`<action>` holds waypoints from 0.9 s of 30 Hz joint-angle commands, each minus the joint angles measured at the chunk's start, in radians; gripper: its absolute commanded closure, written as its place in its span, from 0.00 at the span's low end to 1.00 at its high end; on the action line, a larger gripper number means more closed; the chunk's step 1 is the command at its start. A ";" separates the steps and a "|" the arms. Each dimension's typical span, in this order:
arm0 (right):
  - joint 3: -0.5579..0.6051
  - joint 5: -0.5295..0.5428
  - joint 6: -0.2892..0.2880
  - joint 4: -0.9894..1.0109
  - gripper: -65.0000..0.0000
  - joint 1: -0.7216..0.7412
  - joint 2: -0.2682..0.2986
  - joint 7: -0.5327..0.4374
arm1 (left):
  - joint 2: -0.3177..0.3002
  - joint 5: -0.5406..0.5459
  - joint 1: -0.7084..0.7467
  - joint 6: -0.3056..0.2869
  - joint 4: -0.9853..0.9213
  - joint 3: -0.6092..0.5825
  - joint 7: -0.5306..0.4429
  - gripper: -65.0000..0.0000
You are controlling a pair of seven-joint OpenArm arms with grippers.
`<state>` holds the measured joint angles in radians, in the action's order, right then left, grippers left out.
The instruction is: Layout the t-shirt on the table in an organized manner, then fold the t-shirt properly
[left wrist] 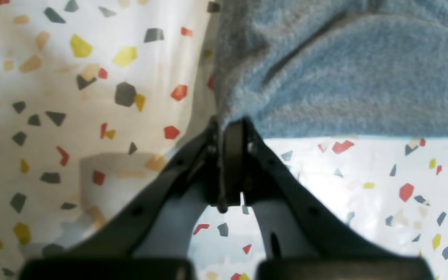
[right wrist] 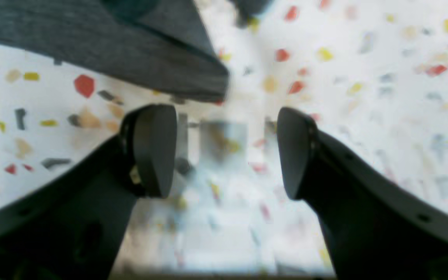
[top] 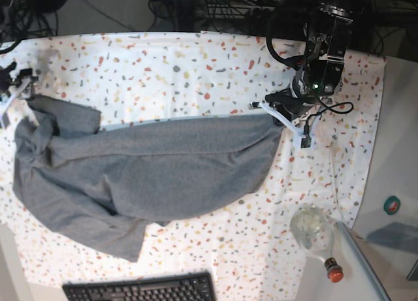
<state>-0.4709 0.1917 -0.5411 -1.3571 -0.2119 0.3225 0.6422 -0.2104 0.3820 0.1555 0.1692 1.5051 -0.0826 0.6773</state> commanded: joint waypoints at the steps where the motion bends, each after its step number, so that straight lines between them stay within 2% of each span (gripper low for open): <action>1: 0.004 -0.010 0.006 0.020 0.43 0.041 0.004 -0.037 | -0.005 0.001 -0.009 0.000 0.018 0.002 -0.015 1.00; 4: -0.070 -0.027 0.006 0.132 0.43 0.118 -0.015 -0.054 | -0.005 0.001 -0.009 0.000 0.018 0.002 -0.015 1.00; 8: -0.202 -0.025 -0.001 0.183 0.43 0.173 -0.039 -0.054 | -0.005 0.001 -0.009 0.000 0.018 0.004 -0.014 1.00; 11: -0.257 -0.022 -0.078 0.186 0.43 0.193 -0.052 -0.048 | -0.007 0.001 -0.007 0.000 0.016 0.010 -0.014 1.00; 15: -0.349 0.073 -0.157 0.190 0.43 0.231 -0.056 0.074 | -0.008 0.001 -0.007 0.000 0.016 0.011 -0.012 1.00; 19: -0.443 0.191 -0.157 0.282 0.43 0.291 -0.049 0.227 | -0.007 0.001 -0.007 0.000 0.013 0.013 -0.012 1.00; 27: -0.472 0.194 -0.157 0.334 0.43 0.302 -0.047 0.233 | -0.010 0.001 -0.009 0.000 0.009 0.013 -0.012 1.00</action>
<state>-0.9405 0.3725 -0.6899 -1.0130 0.0795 0.2550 0.8852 -0.2134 0.3820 0.1555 0.1692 1.5005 -0.0734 0.6804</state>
